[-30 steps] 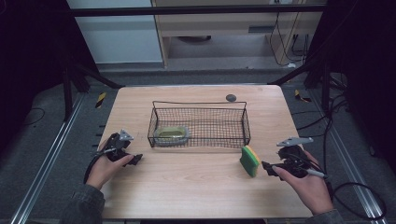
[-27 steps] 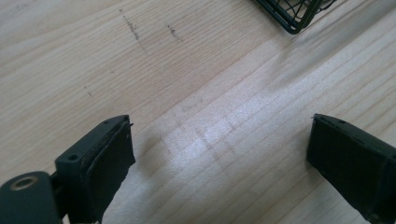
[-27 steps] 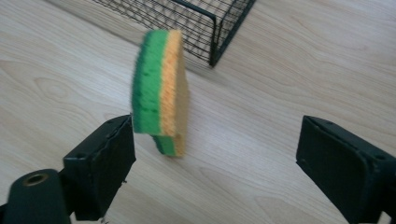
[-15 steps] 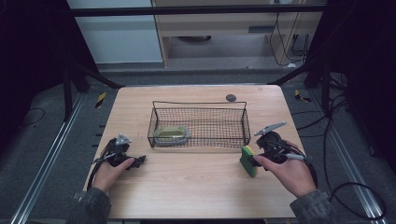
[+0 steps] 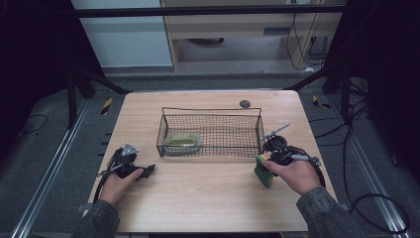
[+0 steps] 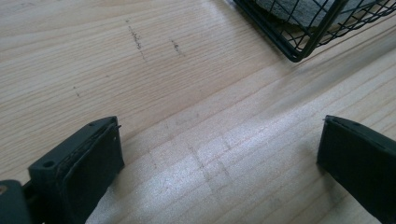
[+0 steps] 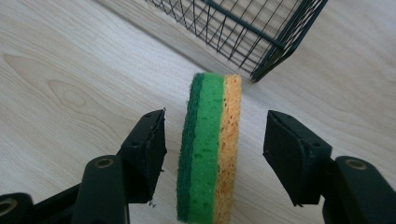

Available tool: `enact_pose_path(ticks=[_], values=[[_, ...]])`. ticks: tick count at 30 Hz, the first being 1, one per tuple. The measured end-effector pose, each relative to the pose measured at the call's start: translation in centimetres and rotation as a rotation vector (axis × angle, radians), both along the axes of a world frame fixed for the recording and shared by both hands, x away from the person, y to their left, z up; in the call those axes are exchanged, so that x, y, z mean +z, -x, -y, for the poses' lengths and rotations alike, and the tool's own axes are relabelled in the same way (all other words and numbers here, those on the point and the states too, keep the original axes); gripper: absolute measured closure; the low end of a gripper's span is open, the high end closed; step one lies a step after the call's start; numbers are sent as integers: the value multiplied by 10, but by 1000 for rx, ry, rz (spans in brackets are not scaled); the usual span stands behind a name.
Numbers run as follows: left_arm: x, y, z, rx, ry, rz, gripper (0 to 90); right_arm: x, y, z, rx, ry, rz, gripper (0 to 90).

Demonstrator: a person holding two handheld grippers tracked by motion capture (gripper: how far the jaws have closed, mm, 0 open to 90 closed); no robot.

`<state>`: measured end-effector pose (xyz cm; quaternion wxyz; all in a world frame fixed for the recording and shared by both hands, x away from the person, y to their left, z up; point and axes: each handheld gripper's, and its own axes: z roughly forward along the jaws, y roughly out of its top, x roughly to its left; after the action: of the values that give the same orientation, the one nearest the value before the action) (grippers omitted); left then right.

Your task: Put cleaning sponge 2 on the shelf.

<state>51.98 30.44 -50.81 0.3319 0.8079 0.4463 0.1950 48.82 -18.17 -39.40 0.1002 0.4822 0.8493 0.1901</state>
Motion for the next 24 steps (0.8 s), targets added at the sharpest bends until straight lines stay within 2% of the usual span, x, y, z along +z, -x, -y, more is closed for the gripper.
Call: enact_pose_path(ticks=[2,8,10,12,13,15,16,17,20,24], values=[[0,0,0,1,0,0,0,-8,-2,-2,-5,7,-27,406],[0,0,0,1,0,0,0,-17,-7,-3,-3,30,-50,471],[0,0,0,1,0,0,0,-19,-8,-3,3,35,-53,518],[0,0,0,0,0,0,0,-19,-8,-1,15,31,-53,634],[0,0,0,0,0,0,0,-19,-8,-1,15,31,-53,634],[0,0,0,0,0,0,0,-16,-8,2,18,28,-44,639],[0,0,0,0,0,0,0,-11,-7,6,-6,9,-55,640],[0,0,0,0,0,0,0,-11,-7,6,-6,9,-55,640],[0,0,0,0,0,0,0,2,-5,21,-22,-4,-5,640],[0,0,0,0,0,0,0,10,-6,34,-28,-12,23,639]])
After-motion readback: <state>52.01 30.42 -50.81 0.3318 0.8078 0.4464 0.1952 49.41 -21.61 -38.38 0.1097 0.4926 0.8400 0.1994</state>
